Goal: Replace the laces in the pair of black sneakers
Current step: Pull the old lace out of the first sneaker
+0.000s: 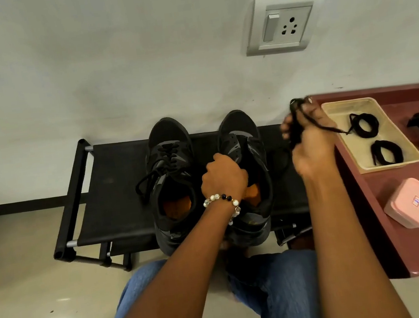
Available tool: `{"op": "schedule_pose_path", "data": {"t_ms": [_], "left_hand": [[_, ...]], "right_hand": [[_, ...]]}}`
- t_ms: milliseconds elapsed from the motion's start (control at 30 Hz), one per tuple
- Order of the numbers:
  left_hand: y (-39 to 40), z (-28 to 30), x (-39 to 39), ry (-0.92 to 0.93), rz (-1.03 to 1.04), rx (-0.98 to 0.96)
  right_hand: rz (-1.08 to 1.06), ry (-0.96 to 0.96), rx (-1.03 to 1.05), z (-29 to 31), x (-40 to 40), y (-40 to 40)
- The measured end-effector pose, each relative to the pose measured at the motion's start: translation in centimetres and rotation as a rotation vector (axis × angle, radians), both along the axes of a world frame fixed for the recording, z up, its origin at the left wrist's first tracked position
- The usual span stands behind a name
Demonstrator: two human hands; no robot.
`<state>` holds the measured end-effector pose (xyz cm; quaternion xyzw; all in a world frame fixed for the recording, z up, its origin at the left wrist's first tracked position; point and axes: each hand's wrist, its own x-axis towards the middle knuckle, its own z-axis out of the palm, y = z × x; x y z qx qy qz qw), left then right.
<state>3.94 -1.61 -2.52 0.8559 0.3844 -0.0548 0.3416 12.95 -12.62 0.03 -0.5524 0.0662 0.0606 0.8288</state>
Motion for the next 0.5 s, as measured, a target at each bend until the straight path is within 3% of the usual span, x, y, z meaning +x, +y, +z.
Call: {"op": "schedule_pose_path", "data": {"t_ms": [133,300,400,500], "left_hand": [[-0.2,0.1,-0.2,-0.021,0.003,0.013],[0.1,0.3,-0.5,-0.04,0.007,0.023],[0.8,0.2,-0.3,-0.07,-0.027,-0.056],[1.8,0.8,0.6,-0.354,-0.086,-0.053]], "right_hand": [[0.116,0.036,-0.808,-1.7,-0.8,-0.4],[0.213,-0.006,-1.271,-1.2,-1.4,-1.2],[0.146,-0.158,-1.331,0.4,-1.9,-1.3],[0.439,-0.035,-1.048,1.8,-2.9,-1.1]]}}
